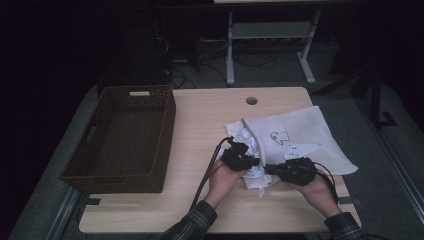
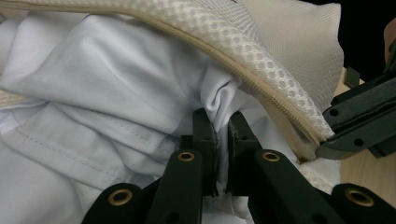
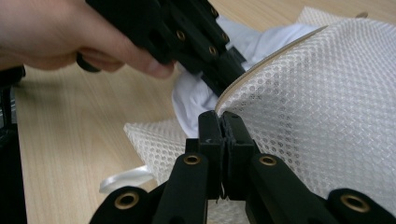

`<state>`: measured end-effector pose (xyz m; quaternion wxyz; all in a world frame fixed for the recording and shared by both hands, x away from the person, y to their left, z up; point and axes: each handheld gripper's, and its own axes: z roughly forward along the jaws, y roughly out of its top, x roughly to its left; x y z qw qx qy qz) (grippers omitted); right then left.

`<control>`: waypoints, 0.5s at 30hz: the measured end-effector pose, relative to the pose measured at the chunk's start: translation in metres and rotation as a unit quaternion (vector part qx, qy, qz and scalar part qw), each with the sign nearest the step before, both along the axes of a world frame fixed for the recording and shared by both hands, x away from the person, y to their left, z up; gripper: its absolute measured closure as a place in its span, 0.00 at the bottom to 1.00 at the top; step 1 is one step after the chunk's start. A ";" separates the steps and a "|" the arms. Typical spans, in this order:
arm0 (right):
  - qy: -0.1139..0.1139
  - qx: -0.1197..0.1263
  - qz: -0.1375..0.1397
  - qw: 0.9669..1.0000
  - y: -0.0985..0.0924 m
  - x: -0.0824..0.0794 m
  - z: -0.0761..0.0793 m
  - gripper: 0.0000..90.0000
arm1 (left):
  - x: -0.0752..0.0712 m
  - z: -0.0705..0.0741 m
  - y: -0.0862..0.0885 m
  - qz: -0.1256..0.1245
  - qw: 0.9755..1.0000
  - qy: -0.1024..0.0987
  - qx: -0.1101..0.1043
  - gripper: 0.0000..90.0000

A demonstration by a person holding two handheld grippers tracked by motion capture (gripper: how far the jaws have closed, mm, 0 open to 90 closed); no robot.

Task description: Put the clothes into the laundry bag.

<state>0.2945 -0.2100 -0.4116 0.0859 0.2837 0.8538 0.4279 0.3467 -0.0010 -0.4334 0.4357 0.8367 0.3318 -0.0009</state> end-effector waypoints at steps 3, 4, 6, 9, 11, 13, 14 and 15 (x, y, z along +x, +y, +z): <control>-0.001 0.001 0.002 1.000 0.003 0.001 0.001 0.97 | -0.001 -0.002 -0.003 0.002 1.000 0.000 -0.005 0.95; -0.001 0.000 0.004 1.000 0.003 0.001 0.000 0.97 | -0.001 -0.003 -0.003 0.004 1.000 0.000 -0.007 0.95; 0.002 0.000 0.007 1.000 0.004 -0.001 0.000 0.97 | 0.001 -0.002 -0.002 0.007 1.000 0.002 -0.014 0.95; 0.007 -0.001 0.013 1.000 0.005 -0.004 -0.002 0.97 | 0.006 -0.001 0.000 0.013 1.000 0.004 -0.023 0.95; 0.012 -0.002 0.016 1.000 0.006 -0.007 -0.005 0.97 | 0.007 0.000 0.000 0.023 0.999 0.003 -0.036 0.95; 0.014 -0.001 0.017 1.000 0.006 -0.008 -0.006 0.97 | 0.008 -0.001 -0.001 0.027 0.999 0.004 -0.045 0.95; 0.013 0.001 0.016 1.000 0.005 -0.008 -0.005 0.97 | 0.007 -0.003 -0.003 0.028 0.999 0.002 -0.046 0.95; 0.013 0.005 0.015 1.000 0.005 -0.008 -0.005 0.97 | 0.006 -0.004 -0.006 0.026 0.998 0.003 -0.049 0.95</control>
